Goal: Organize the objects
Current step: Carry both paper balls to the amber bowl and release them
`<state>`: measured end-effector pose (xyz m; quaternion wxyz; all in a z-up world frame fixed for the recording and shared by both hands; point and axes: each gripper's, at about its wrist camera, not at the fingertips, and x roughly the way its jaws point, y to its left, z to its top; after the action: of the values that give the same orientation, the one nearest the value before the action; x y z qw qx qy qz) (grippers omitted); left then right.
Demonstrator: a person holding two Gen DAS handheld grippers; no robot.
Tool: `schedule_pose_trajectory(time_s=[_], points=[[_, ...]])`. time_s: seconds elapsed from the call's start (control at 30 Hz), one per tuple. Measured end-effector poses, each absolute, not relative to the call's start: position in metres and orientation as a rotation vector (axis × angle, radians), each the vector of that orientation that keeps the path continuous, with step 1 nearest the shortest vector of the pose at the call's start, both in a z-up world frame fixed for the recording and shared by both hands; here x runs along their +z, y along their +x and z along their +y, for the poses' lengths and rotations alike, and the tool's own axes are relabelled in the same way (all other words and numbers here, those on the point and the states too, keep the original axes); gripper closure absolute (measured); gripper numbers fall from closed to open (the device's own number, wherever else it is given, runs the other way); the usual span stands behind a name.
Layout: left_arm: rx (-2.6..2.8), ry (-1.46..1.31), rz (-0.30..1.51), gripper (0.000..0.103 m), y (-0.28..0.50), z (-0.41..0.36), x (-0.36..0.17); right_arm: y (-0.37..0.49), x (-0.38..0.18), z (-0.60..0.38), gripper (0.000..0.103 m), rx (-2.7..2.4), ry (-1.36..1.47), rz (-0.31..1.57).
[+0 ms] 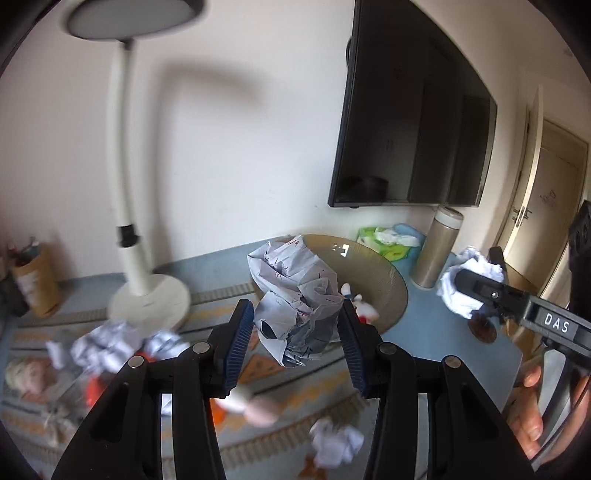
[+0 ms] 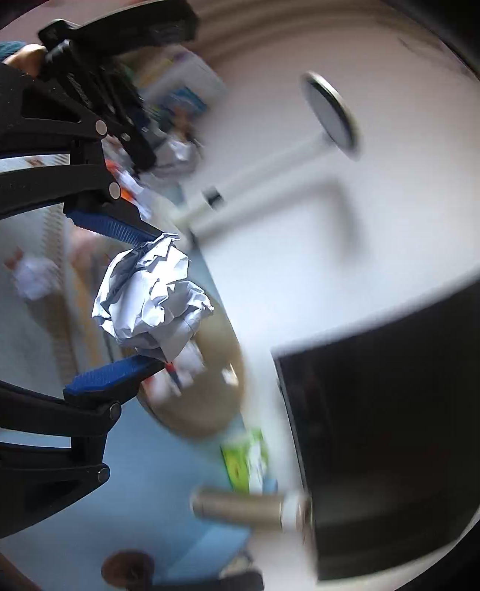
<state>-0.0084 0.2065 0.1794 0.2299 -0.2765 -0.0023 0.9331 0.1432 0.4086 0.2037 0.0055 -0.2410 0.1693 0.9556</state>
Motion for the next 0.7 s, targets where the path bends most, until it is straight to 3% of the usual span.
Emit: schedule_pose_trajectory(time_s=[0.17,0.43,0.47,0.5,0.57,0.7], points=[[2.534,-0.862,0.036,0.059,-0.056,0.251,0.157,0.107,0.185,0.462,0.044,2.820,-0.798,0.670],[2.517,-0.934,0.061,0.056,-0.097,0.285,0.130,0.042,0.159,0.482,0.040,2.755,-0.915,0.561],[2.519,-0.929,0.055,0.049,-0.100,0.287,0.128,0.034,0.157,0.483,0.038,2.753,-0.917,0.545],[2.532,-0.923,0.038,0.026,-0.104,0.288,0.127,0.029,0.155,0.484,0.033,2.746,-0.917,0.524],[2.564,-0.932,0.015,0.003,-0.108,0.286,0.125,0.017,0.151,0.488,0.031,2.727,-0.929,0.485],[2.557,-0.917,-0.031,0.003,-0.100,0.269,0.129,0.013,0.142,0.496,0.031,2.718,-0.973,0.519]])
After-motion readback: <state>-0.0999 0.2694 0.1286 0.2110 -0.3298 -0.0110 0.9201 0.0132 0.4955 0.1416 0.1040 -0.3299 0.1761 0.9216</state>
